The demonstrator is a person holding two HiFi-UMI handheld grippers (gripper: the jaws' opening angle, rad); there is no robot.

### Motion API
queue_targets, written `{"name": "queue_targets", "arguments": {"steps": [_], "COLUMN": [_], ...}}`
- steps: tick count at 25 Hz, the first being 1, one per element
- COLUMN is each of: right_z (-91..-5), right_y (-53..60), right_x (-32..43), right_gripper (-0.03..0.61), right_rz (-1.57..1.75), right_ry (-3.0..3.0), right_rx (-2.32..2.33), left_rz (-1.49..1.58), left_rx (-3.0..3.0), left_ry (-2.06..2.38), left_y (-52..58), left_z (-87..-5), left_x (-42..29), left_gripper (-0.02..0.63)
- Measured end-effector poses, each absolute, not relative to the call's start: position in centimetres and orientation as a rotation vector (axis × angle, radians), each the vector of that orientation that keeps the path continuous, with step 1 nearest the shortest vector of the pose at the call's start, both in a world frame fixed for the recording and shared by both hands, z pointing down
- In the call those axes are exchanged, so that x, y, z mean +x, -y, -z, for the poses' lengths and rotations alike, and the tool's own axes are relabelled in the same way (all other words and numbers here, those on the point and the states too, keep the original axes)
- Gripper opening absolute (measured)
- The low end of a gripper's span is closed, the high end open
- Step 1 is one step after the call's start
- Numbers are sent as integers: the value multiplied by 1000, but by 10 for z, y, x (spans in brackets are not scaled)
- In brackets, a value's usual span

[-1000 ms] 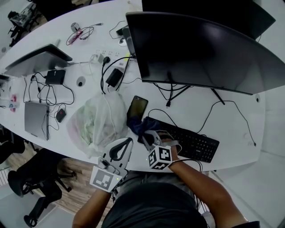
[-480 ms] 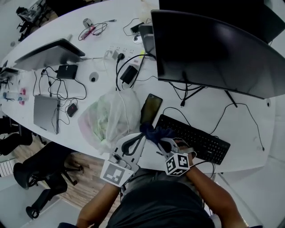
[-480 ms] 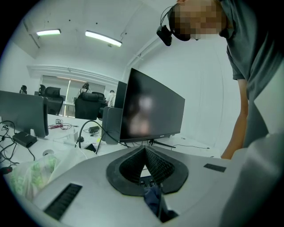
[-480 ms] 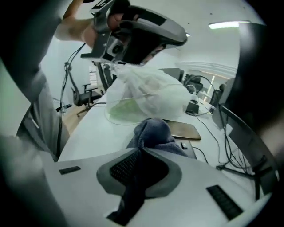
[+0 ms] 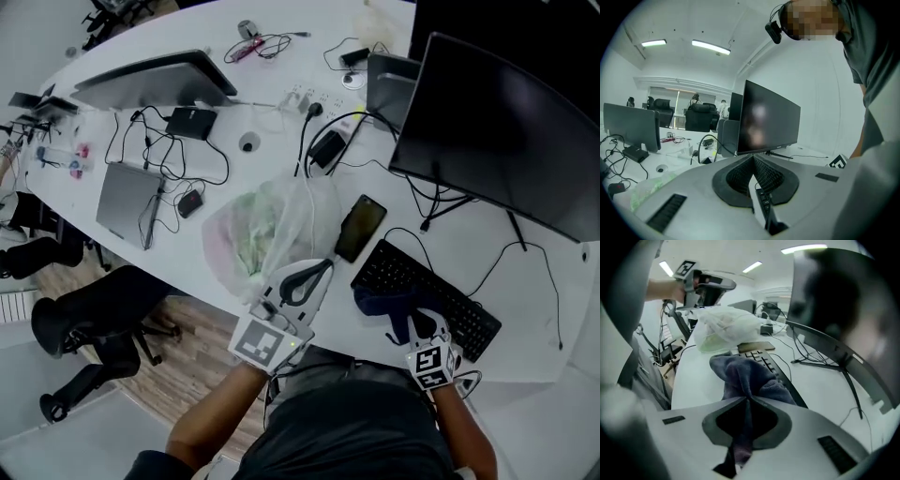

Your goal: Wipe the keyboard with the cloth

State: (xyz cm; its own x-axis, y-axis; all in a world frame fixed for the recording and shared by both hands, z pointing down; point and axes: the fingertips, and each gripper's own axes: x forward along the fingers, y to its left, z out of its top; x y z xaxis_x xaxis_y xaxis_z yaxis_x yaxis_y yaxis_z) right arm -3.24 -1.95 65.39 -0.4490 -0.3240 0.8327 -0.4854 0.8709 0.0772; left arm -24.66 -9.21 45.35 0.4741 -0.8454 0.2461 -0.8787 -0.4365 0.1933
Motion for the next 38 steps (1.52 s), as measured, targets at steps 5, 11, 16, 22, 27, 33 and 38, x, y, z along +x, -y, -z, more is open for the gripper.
{"name": "queue_targets", "arguments": {"steps": [5, 11, 16, 22, 27, 33, 38], "right_z": [-630, -539, -459, -373, -317, -277, -272], "right_y": [28, 51, 66, 69, 57, 37, 23], "right_x": [9, 34, 65, 118, 166, 211, 239], "right_gripper": [31, 31, 31, 31, 31, 26, 26], "right_rz": [-271, -498, -512, -433, -333, -169, -150], "right_ry": [1966, 2224, 2414, 2570, 2649, 2685, 2695], "right_rx": [690, 910, 1082, 1290, 1419, 1488, 1521], "left_rz": [-114, -71, -43, -26, -17, 8, 18], "left_rx": [2433, 2480, 2555, 2630, 2708, 2787, 2800], "left_ry": [1503, 1536, 1554, 1506, 1458, 1428, 1388], "left_y": [82, 70, 59, 42, 33, 23, 16], "left_z": [-443, -416, -382, -362, -331, -304, -302], "left_x": [-247, -232, -209, -164, -123, -80, -46], "left_gripper": [5, 5, 5, 5, 5, 5, 5]}}
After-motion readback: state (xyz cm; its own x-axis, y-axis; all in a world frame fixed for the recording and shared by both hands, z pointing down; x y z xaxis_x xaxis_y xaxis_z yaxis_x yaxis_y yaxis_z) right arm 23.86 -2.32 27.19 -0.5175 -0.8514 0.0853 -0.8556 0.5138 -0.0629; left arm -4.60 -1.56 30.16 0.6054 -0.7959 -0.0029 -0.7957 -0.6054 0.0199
